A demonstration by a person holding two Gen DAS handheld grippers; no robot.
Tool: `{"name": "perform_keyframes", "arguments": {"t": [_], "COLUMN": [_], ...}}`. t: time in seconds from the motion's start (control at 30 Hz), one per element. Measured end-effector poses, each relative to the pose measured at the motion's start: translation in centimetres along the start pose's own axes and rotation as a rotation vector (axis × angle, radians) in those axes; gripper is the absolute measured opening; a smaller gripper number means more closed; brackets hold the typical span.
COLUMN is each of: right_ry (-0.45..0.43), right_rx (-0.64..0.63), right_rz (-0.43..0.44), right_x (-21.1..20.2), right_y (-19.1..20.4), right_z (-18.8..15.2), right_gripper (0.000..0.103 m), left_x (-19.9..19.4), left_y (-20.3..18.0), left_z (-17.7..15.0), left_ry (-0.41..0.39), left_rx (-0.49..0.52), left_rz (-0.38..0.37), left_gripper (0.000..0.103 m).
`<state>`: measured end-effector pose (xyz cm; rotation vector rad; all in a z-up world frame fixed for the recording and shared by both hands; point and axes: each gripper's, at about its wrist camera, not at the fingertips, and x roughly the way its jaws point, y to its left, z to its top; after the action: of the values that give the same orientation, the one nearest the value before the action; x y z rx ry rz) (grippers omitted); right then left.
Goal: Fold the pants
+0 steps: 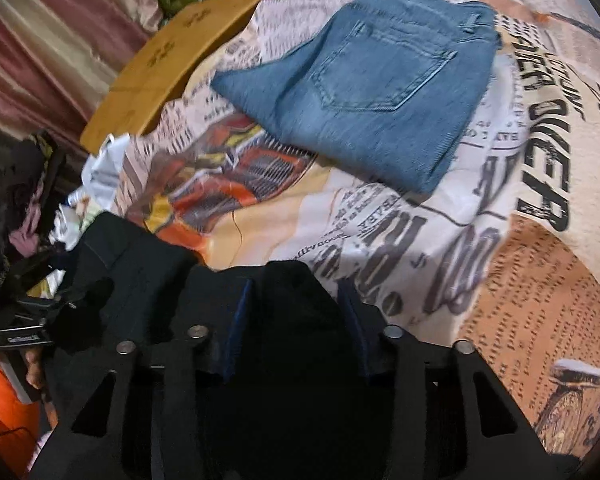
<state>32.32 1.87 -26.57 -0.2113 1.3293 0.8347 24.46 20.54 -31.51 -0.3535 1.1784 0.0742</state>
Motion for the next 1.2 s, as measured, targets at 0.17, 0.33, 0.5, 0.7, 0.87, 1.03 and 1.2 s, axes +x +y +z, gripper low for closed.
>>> {"name": "perform_keyframes", "arguments": {"t": [0.17,0.33,0.5,0.7,0.87,1.03,1.2], "right_ry": [-0.050,-0.122,-0.194,-0.267,-0.275,-0.284,-0.299], "right_rx": [-0.036,-0.108,-0.111,-0.054,0.044,0.015,-0.052], "right_rz": [-0.005,-0.082,-0.086,-0.195,-0.154,-0.141,-0.168], "right_x": [-0.7,-1.8,-3.4,-4.4,-7.1,-10.2,-12.7], "right_y": [0.8,2.2,2.0,1.4,-0.7,-0.6,0.7], "right_z": [-0.1,0.1,1.5,2.7,2.6,0.0,-3.7], "right_gripper": [0.010,0.005,0.005,0.005,0.005,0.022,0.035], "left_x": [-0.8,-1.9,-2.4,-1.5,-4.3,-7.2,-8.5], "left_y": [0.1,0.9,1.1,3.1,2.4,2.0,1.6], "left_z": [-0.5,0.0,0.4,1.6,1.2,0.5,-0.9], "left_ry": [-0.044,-0.078,-0.116,-0.095,-0.165,-0.203,-0.181], "left_rx": [0.015,0.004,0.033,-0.043,-0.038,-0.054,-0.074], "left_rz": [0.033,0.067,0.150,0.183,0.215,0.189,0.162], "left_gripper": [0.038,0.021,0.019,0.027,0.057,0.072,0.079]}}
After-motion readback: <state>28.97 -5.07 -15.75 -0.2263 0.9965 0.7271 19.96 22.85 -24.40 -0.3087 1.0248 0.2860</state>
